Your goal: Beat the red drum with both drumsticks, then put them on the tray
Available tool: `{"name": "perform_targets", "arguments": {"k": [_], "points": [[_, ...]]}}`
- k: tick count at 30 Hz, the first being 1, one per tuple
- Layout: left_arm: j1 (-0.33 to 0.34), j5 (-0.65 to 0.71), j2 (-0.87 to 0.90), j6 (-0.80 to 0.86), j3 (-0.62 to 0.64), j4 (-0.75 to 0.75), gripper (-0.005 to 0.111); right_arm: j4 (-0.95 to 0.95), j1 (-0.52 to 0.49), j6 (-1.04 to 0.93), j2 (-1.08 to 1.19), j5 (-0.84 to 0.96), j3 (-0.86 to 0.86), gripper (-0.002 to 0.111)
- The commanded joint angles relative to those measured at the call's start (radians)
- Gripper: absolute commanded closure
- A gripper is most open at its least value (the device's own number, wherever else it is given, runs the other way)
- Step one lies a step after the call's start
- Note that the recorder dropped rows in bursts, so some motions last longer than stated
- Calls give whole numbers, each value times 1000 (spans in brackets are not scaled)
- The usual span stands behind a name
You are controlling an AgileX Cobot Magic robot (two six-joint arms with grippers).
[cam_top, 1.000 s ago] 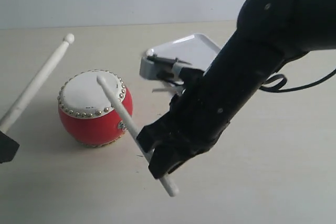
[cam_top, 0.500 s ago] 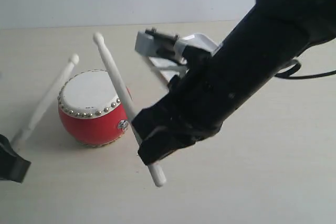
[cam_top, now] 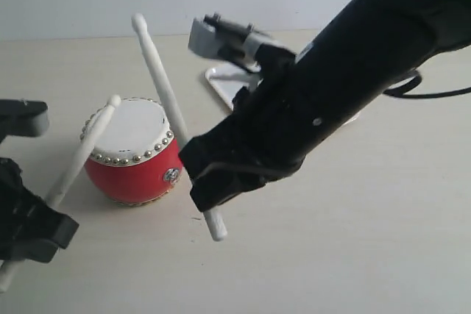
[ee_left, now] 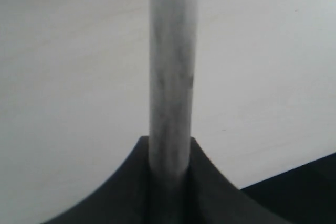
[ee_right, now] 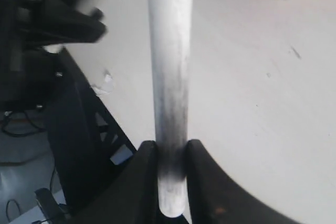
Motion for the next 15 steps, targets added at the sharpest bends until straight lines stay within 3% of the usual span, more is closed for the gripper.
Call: {"name": "perform_targets", "arguments": {"k": [1,8,15], "points": [[1,86,-126,-3,-70,-10,107,36,4,-59,196,-5,-6,108],[1,117,-286,-3,-85,-10,107,91,4,-95,349,63,-6,108],[1,64,-264,-3,-17,10,107,107,4,-91,144,69,-6,108]]}}
